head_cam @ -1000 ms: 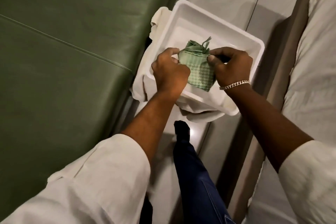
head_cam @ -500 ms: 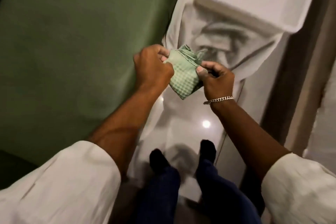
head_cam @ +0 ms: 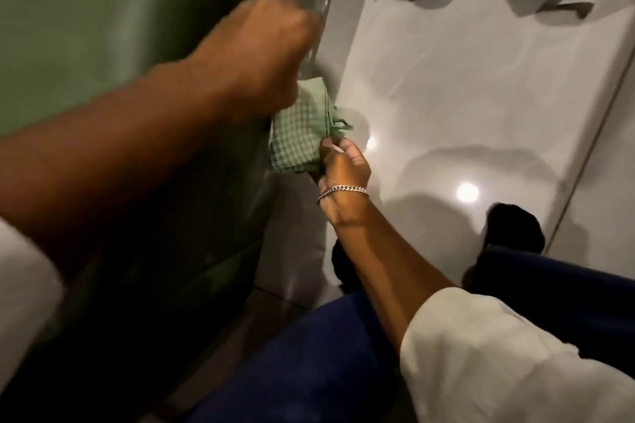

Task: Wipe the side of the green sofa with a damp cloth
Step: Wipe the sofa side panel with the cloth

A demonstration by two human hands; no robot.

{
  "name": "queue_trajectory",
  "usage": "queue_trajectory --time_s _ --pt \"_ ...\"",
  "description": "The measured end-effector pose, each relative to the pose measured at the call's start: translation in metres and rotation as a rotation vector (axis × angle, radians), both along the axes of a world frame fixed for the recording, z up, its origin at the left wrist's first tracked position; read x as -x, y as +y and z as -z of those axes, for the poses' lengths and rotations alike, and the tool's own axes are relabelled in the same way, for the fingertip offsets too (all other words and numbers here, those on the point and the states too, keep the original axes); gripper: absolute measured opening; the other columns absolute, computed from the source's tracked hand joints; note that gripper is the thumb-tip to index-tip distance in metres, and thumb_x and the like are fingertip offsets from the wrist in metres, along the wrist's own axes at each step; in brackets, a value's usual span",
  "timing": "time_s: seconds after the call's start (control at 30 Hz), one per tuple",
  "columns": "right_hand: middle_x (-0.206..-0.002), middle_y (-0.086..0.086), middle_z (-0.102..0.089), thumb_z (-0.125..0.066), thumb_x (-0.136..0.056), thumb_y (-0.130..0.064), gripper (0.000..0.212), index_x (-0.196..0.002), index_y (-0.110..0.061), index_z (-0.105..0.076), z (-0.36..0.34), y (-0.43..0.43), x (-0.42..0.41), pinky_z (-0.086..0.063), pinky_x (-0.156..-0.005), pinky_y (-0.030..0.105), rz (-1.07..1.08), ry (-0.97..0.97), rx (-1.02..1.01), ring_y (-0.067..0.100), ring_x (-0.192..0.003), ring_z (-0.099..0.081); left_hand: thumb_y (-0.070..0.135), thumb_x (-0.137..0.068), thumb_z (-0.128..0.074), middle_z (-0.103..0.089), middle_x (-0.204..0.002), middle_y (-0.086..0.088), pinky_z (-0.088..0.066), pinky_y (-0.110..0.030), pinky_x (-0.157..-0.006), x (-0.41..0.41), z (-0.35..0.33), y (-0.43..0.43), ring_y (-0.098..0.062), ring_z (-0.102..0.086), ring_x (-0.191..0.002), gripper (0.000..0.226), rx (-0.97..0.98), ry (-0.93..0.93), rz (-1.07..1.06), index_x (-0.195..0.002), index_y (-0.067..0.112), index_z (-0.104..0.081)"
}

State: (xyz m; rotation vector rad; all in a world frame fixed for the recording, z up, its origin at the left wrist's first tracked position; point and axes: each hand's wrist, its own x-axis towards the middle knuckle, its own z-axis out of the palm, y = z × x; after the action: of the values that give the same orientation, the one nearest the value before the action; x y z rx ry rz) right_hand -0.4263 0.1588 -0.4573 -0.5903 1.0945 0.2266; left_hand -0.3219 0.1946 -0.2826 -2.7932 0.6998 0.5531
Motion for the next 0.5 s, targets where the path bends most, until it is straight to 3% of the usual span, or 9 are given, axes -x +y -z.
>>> queue_trajectory --time_s 0.1,0.2,0.3,0.33,0.4,0.47,0.5 --pt "-0.091 0.013 -0.064 -0.061 -0.079 0.005 0.022 -0.078 -0.016 -0.068 0.012 0.01 0.018 -0.05 -0.096 0.06 -0.106 -0.003 0.046 0.03 -0.088 -0.059 0.018 -0.089 -0.06 -0.053 -0.135 -0.024 -0.047 -0.053 -0.102 0.006 -0.022 0.006 -0.042 -0.05 -0.126 0.047 -0.073 -0.081 0.131 -0.133 0.003 -0.05" --pt "-0.089 0.011 -0.072 -0.069 -0.067 -0.011 0.013 -0.076 -0.021 -0.069 0.012 0.019 0.026 -0.056 -0.086 0.058 -0.347 -0.045 0.183 0.033 -0.089 -0.069 0.019 -0.091 -0.053 -0.052 -0.138 -0.027 -0.046 -0.056 -0.1 0.009 -0.045 0.017 -0.045 -0.048 -0.128 0.045 -0.133 -0.152 0.214 -0.13 -0.003 -0.051" --pt "-0.101 0.007 -0.07 -0.063 -0.072 -0.01 0.031 -0.1 -0.021 -0.067 -0.007 0.024 0.016 -0.055 -0.091 0.049 -0.488 -0.128 0.233 0.034 -0.099 -0.066 0.033 -0.093 -0.044 -0.04 -0.155 -0.02 -0.027 -0.059 -0.115 0.019 -0.067 0.048 -0.038 -0.027 -0.148 0.057 -0.227 -0.19 0.315 -0.139 0.001 -0.046" --pt "-0.113 0.009 -0.065 -0.06 -0.077 -0.01 0.043 -0.118 -0.019 -0.059 -0.017 0.025 0.009 -0.051 -0.096 0.046 -0.474 -0.18 0.159 0.032 -0.108 -0.062 0.041 -0.093 -0.039 -0.032 -0.16 -0.016 -0.019 -0.063 -0.118 0.022 -0.073 0.059 -0.036 -0.017 -0.153 0.063 -0.265 -0.195 0.34 -0.144 0.004 -0.041" --pt "-0.15 0.009 -0.04 -0.056 -0.082 -0.031 0.071 -0.147 -0.026 -0.028 -0.026 0.029 -0.008 -0.034 -0.113 0.048 -0.454 -0.244 0.039 0.03 -0.136 -0.041 0.052 -0.091 -0.031 -0.021 -0.166 -0.01 -0.008 -0.068 -0.12 0.025 -0.076 0.071 -0.036 -0.004 -0.155 0.072 -0.318 -0.167 0.356 -0.151 0.012 -0.033" --pt "-0.165 0.008 -0.003 -0.045 -0.089 -0.054 0.075 -0.151 -0.035 -0.007 -0.036 0.034 -0.023 -0.012 -0.12 0.055 -0.6 -0.291 0.134 0.03 -0.151 -0.008 0.056 -0.09 -0.033 -0.018 -0.167 -0.007 -0.005 -0.072 -0.118 0.021 -0.071 0.071 -0.037 -0.001 -0.155 0.072 -0.296 -0.152 0.36 -0.151 0.017 -0.034" --pt "-0.165 0.007 0.003 -0.036 -0.093 -0.055 0.068 -0.151 -0.035 -0.005 -0.037 0.036 -0.028 -0.006 -0.12 0.056 -0.677 -0.3 0.219 0.031 -0.151 0.0 0.056 -0.089 -0.035 -0.019 -0.167 -0.006 -0.005 -0.073 -0.117 0.018 -0.068 0.067 -0.037 -0.001 -0.155 0.072 -0.28 -0.159 0.36 -0.151 0.019 -0.036"
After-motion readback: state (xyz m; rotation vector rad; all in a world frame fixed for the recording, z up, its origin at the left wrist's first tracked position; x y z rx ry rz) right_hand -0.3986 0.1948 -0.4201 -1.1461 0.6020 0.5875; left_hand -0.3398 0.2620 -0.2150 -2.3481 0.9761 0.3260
